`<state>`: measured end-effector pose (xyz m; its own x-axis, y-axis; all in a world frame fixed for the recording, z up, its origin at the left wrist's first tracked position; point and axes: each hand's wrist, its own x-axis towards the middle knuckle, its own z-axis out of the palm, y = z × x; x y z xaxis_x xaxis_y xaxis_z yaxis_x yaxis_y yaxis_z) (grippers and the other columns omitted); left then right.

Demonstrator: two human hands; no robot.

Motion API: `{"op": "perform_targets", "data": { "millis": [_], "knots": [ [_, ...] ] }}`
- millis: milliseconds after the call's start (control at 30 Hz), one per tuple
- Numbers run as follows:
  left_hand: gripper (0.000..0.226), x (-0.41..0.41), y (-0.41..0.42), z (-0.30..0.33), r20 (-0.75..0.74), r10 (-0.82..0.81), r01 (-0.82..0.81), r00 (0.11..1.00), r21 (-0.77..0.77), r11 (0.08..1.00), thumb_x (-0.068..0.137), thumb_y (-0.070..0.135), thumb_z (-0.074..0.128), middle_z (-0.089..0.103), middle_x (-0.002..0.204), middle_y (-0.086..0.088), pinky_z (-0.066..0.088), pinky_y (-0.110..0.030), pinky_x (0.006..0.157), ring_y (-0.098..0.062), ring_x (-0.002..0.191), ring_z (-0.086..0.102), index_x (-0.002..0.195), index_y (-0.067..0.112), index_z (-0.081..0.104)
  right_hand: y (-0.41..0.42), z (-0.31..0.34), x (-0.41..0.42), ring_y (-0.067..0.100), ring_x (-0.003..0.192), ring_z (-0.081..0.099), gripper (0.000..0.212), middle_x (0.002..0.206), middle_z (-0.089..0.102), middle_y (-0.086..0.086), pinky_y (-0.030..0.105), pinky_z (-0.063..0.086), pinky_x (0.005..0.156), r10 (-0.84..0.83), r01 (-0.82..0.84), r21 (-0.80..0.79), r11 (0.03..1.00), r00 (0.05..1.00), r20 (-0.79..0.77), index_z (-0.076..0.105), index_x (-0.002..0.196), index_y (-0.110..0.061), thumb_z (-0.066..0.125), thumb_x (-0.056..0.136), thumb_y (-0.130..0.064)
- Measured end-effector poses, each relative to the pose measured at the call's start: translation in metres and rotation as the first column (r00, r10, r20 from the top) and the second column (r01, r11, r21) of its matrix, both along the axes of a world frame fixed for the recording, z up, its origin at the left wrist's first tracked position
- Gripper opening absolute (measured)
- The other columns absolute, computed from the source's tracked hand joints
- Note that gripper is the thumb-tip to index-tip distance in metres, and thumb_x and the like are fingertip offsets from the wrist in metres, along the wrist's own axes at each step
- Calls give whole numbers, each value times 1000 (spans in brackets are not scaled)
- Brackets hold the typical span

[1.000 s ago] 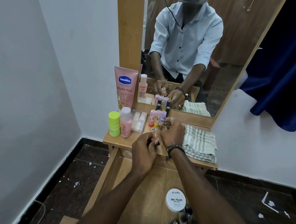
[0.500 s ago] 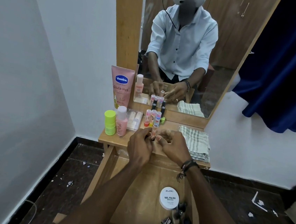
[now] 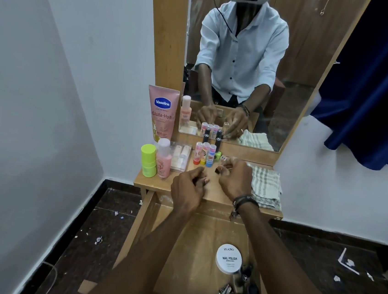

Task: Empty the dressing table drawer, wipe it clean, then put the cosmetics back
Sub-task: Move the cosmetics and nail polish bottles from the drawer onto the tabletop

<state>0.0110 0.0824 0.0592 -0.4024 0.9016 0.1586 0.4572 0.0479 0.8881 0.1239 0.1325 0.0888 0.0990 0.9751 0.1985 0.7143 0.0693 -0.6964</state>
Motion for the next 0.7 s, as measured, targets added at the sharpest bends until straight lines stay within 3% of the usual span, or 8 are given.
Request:
{"op": "perform_targets", "data": {
  "millis": [100,267,467,700],
  "knots": [
    [41,0,-1,-2,18,7,-8,1000,27,1000,87,15,73,74,114,-4,55,-35,94,-17,102,70,127,16,66,12,6,-4,17,79,60,10,88,71,6,23,44,67,-38,38,1,999,999,22,68,85,-11,64,84,-2],
    [34,-1,-1,-2,11,9,-10,1000,55,998,88,11,71,76,109,-6,56,-36,91,-17,96,70,122,13,70,25,0,-11,24,77,65,15,78,68,5,31,53,60,-25,27,-30,999,997,75,63,76,-11,64,77,4],
    [32,-1,-3,-3,20,-4,2,1000,74,997,89,9,68,76,108,-7,58,-37,89,-16,95,70,121,12,70,24,-6,-15,21,80,64,16,88,71,5,24,40,56,-44,44,-1,999,997,59,70,92,-10,65,82,2],
    [33,0,-6,-2,3,-10,10,1000,102,995,89,8,67,75,110,-7,56,-35,92,-18,98,70,122,10,70,21,-7,-15,19,81,64,14,88,71,6,23,41,59,-42,42,8,999,997,70,72,93,-8,65,83,0]
  ]
}}
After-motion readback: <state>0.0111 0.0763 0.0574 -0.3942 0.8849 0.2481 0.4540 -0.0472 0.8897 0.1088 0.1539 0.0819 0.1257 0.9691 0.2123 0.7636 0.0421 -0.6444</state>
